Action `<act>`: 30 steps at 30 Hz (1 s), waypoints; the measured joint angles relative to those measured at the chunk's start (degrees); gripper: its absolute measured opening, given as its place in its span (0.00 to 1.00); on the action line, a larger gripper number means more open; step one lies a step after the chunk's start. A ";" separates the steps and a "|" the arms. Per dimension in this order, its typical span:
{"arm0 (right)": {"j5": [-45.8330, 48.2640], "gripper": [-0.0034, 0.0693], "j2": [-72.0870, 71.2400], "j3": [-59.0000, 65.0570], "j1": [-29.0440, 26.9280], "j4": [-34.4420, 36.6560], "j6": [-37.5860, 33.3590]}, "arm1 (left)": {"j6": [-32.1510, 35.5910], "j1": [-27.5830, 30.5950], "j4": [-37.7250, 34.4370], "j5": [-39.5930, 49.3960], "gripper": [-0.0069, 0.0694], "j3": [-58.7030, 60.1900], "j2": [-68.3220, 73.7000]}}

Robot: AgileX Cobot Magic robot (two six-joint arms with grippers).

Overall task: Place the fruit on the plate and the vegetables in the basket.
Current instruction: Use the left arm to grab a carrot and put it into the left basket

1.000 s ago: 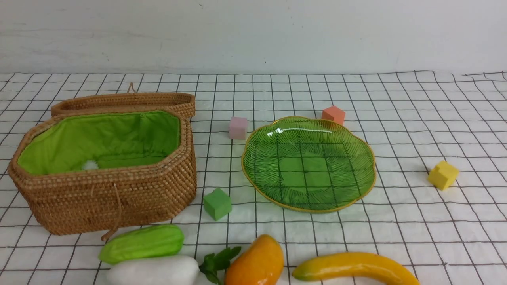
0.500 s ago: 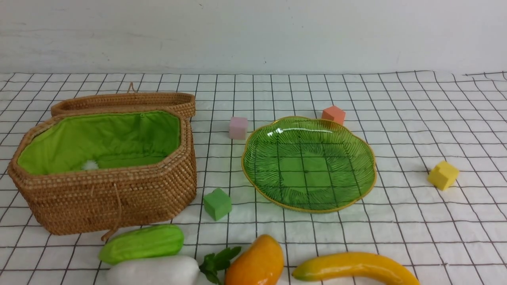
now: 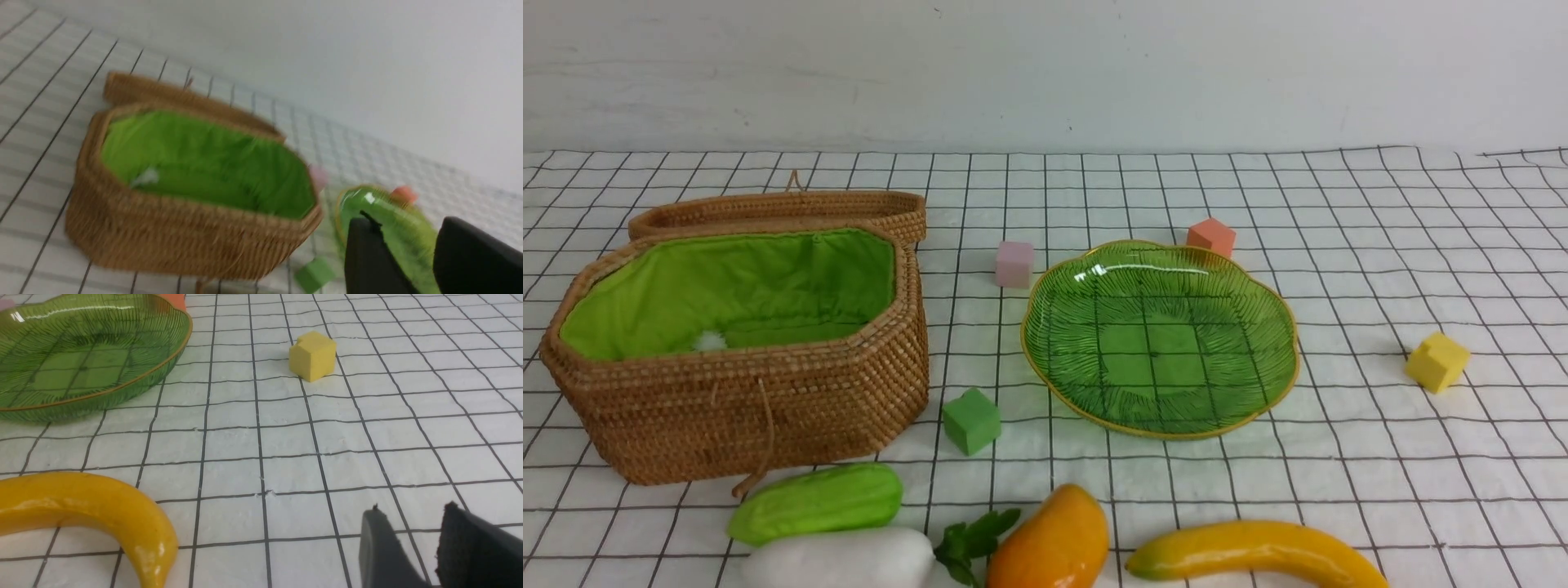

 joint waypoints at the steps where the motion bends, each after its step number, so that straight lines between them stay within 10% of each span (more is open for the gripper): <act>1: 0.00 0.38 0.00 0.00 0.00 0.00 0.00 | -0.68 0.00 -0.12 0.33 0.40 0.00 0.75; 9: 0.00 0.38 0.00 0.00 0.00 0.00 0.00 | -13.12 0.00 -10.10 18.92 0.41 1.84 17.02; 18: 0.00 0.38 0.00 0.00 0.00 0.00 0.00 | -5.42 0.00 -29.28 9.25 0.64 19.30 24.01; 30: 0.00 0.38 0.00 0.00 0.00 0.00 0.00 | 2.51 -1.41 -31.53 8.65 0.92 19.74 30.08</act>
